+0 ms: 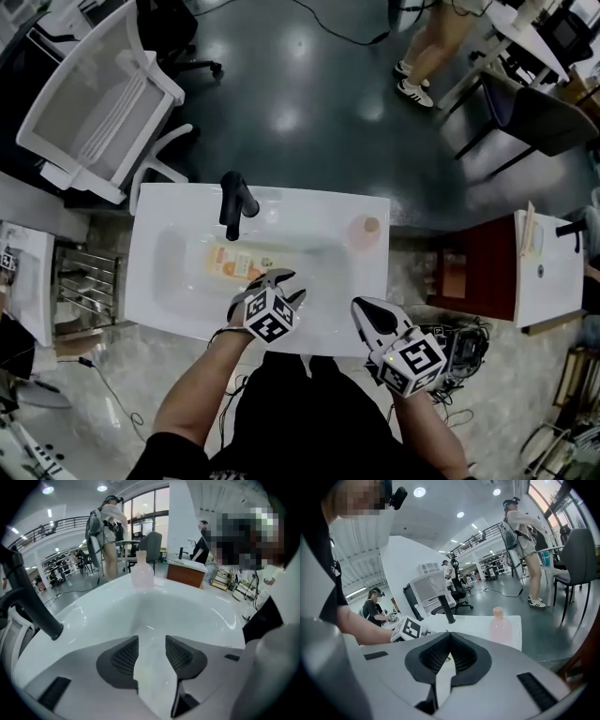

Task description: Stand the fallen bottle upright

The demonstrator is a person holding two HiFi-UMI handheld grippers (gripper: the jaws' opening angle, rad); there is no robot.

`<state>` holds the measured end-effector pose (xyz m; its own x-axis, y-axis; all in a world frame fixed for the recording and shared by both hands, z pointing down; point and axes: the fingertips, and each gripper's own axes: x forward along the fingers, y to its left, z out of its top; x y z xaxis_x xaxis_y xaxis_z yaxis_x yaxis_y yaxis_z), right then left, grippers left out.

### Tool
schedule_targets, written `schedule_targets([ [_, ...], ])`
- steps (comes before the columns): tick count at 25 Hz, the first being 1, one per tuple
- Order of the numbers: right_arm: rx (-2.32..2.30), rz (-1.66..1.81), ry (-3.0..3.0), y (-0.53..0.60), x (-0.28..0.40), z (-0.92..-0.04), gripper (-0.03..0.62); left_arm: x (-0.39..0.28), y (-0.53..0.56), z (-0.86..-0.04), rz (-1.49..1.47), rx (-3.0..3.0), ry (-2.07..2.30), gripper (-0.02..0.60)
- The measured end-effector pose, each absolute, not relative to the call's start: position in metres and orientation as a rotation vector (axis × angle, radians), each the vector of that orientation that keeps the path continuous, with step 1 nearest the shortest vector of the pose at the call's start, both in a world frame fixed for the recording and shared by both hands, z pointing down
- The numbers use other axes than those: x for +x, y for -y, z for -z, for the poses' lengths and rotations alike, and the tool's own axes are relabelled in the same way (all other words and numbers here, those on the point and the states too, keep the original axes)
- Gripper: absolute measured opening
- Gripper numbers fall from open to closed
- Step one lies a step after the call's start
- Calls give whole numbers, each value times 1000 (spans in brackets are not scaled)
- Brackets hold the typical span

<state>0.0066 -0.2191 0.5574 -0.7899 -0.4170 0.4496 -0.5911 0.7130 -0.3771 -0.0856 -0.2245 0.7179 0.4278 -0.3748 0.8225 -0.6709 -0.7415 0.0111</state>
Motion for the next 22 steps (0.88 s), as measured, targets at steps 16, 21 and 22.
schedule_targets([
  [16, 995, -833, 2497, 238, 45, -570, 14, -76, 243, -797, -1804, 2407, 525, 185],
  [21, 1039, -860, 2489, 240, 59, -571, 14, -62, 242, -808, -1887, 2402, 426, 133],
  [22, 1053, -865, 2483, 240, 63, -571, 14, -62, 242, -810, -1906, 2399, 418, 130],
])
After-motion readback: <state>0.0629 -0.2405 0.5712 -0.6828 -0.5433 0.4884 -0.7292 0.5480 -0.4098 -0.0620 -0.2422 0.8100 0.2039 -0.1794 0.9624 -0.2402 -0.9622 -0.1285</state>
